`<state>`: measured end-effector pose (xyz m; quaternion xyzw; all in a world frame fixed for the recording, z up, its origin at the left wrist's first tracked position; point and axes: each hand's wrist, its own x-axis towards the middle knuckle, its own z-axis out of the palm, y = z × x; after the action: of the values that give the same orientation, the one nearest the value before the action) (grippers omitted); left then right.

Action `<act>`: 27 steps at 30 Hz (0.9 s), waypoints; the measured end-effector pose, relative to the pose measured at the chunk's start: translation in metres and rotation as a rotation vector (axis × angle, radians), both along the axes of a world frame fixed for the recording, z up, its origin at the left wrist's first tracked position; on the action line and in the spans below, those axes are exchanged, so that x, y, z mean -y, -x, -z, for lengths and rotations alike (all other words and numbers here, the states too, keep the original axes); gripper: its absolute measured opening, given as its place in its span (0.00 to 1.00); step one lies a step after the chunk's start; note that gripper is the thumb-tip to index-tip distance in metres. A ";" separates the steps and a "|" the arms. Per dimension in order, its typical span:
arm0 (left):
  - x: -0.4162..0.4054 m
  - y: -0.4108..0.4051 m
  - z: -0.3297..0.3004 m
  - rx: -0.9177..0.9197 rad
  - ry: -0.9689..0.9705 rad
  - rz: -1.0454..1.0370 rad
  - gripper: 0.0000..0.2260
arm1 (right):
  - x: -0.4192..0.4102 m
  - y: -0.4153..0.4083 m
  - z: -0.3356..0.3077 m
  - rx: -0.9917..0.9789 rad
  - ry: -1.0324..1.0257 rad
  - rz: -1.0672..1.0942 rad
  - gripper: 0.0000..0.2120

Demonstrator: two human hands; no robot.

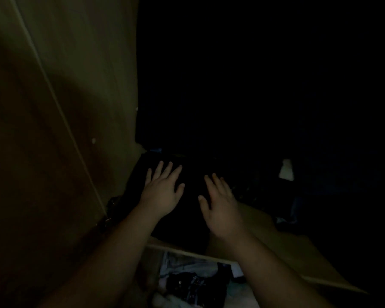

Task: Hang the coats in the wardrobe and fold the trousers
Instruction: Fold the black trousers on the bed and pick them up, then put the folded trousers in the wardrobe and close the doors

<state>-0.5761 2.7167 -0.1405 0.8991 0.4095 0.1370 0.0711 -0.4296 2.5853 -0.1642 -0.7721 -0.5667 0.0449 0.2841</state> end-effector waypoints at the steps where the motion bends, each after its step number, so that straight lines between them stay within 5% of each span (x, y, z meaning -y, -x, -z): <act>1: 0.021 0.001 -0.002 0.033 -0.003 0.013 0.27 | 0.021 0.001 -0.003 0.004 -0.015 0.016 0.30; 16: 0.427 -0.035 0.016 -0.006 0.033 0.432 0.27 | 0.464 0.021 0.021 0.095 0.058 0.451 0.34; 27: 0.587 -0.073 0.030 -0.065 0.087 0.766 0.27 | 0.668 0.061 0.038 -0.036 -0.098 0.792 0.29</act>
<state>-0.5034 2.1301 -0.1701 0.9870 0.0516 0.0545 0.1421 -0.4910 1.9176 -0.2022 -0.9153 -0.2218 -0.0817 0.3260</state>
